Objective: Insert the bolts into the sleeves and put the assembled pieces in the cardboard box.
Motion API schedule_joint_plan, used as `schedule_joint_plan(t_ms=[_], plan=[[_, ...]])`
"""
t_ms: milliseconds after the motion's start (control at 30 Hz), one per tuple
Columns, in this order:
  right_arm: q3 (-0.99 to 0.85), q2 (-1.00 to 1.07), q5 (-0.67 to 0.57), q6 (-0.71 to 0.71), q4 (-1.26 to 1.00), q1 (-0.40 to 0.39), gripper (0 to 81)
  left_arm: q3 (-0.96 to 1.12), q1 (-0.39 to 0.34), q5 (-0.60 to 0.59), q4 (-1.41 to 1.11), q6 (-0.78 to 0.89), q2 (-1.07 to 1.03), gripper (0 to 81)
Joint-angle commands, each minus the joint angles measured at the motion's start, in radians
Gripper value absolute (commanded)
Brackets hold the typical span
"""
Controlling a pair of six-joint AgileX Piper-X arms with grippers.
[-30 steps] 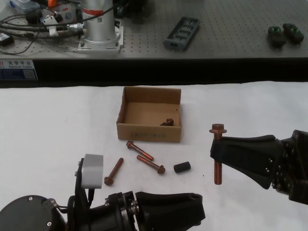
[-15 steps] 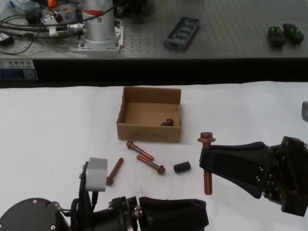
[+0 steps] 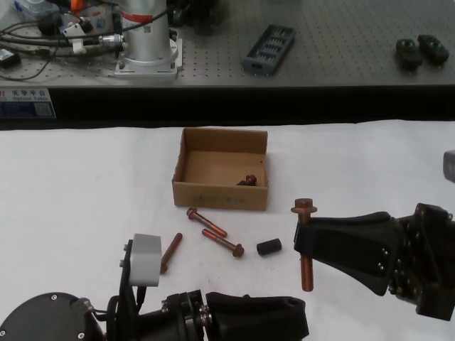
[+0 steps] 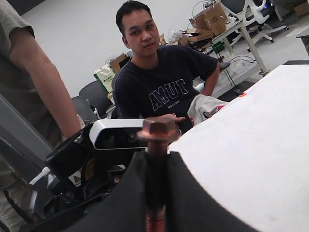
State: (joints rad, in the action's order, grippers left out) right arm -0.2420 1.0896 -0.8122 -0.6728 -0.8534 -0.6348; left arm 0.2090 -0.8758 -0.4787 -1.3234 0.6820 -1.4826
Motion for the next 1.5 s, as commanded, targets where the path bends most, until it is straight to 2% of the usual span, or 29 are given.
schedule_joint_plan(t_ms=[0,100,533,833,1000,1267,1300,1367,1467], plan=[[-0.003,-0.011,-0.013,0.002,0.001,-0.009,0.7,0.000,-0.006,-0.031,-0.017,-0.038,-0.003,8.4],[-0.003,-0.011,-0.006,0.024,0.020,-0.036,0.7,0.000,-0.006,-0.031,-0.017,-0.041,-0.003,4.3],[-0.003,-0.011,0.010,0.076,0.102,-0.055,0.7,0.000,-0.006,-0.027,-0.033,-0.052,-0.003,4.3],[-0.003,-0.011,0.005,0.083,0.114,-0.055,0.7,0.000,-0.006,0.039,-0.073,-0.027,-0.003,4.3],[-0.003,-0.011,-0.013,0.087,0.114,-0.055,0.7,0.000,-0.006,0.172,-0.122,0.025,-0.003,4.3],[-0.003,-0.011,-0.042,0.090,0.116,-0.055,0.8,0.000,-0.006,0.205,-0.120,0.095,-0.003,4.3],[-0.003,-0.011,-0.073,0.090,0.116,-0.055,2.2,0.000,-0.006,0.205,-0.115,0.094,-0.003,4.3],[-0.003,-0.011,-0.133,0.090,0.118,-0.052,10.7,0.000,-0.006,0.205,-0.107,0.094,-0.003,4.3],[-0.005,-0.011,-0.127,0.071,0.189,-0.052,39.2,0.000,-0.006,0.205,-0.089,0.092,-0.003,4.3]])
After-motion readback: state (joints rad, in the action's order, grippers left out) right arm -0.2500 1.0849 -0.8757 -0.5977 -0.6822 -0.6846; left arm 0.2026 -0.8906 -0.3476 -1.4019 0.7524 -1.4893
